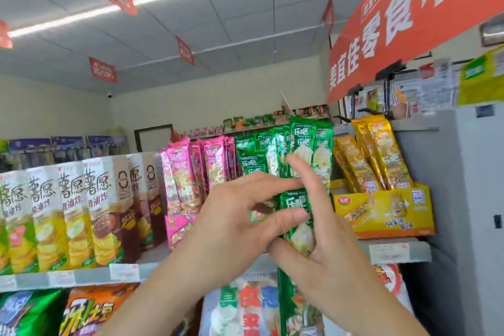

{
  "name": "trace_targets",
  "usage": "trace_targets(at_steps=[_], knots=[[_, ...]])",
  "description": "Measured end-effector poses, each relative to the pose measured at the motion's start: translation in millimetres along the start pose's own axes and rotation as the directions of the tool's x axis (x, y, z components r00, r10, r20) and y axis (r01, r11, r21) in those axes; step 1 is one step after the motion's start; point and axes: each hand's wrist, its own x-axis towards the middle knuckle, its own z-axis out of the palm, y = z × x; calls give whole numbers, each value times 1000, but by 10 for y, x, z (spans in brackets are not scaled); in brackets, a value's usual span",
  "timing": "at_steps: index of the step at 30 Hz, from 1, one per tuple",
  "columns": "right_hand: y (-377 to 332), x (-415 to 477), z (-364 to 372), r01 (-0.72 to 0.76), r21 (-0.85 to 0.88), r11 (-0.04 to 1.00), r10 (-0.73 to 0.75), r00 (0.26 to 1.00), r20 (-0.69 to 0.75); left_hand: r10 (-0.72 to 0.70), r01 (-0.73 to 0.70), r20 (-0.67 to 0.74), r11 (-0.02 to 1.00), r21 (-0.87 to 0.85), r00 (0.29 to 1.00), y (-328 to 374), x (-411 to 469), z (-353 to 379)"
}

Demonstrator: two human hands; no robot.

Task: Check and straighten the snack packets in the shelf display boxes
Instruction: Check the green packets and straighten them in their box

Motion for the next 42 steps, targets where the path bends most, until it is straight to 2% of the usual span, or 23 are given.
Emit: trace_targets(at_steps=[3, 6, 7, 9, 12, 16, 21, 23, 25, 28, 31, 34, 36, 39, 41, 42], knots=[[12, 148, -5, 11, -176, 984, -13, 1000, -10, 173, -173, 22, 956, 238, 985, -122, 197, -143], [8, 363, -105, -13, -335, 942, -31, 991, -127, 278, -215, -91, 879, 426, 956, -325, 435, -334], [-6, 455, -156, -32, -350, 936, -32, 984, -175, 270, -202, -89, 867, 456, 959, -398, 513, -389], [-67, 655, -260, -52, -364, 930, -43, 968, -248, 162, -168, 58, 828, 536, 985, -531, 647, -418], [-213, 1036, -438, -47, -392, 919, -87, 945, -316, 72, -225, 243, 686, 692, 967, -765, 791, -354], [-435, 1597, -672, 58, -390, 919, -228, 885, -406, 36, -277, 306, 535, 798, 951, -1065, 993, -430], [-598, 2165, -637, 209, -485, 849, -452, 761, -464, -111, -338, 449, 506, 794, 887, -1226, 1304, -497], [-529, 2352, -530, 182, -554, 813, -464, 777, -426, -184, -300, 484, 585, 754, 856, -1246, 1407, -488], [-402, 2458, -443, 120, -629, 768, -423, 832, -358, -254, -238, 501, 650, 722, 828, -1248, 1470, -463], [-134, 2550, -288, 76, -703, 707, -359, 895, -264, -279, -236, 528, 665, 709, 802, -1321, 1529, -464], [89, 2568, -179, 57, -702, 710, -271, 942, -198, -247, -268, 550, 671, 691, 798, -1404, 1543, -488], [209, 2559, -119, 26, -659, 752, -87, 994, -60, -206, -287, 548, 676, 679, 811, -1458, 1515, -506], [253, 2540, -76, 14, -634, 773, 50, 995, 84, -186, -298, 540, 667, 683, 821, -1475, 1498, -518], [313, 2522, -40, -26, -577, 816, 222, 937, 271, -132, -345, 542, 642, 685, 830, -1479, 1494, -529], [342, 2533, -21, 9, -637, 771, 238, 924, 301, -109, -368, 546, 629, 684, 830, -1490, 1497, -526], [352, 2537, -9, 56, -714, 698, 230, 927, 297, -101, -375, 549, 627, 683, 830, -1498, 1500, -527]])
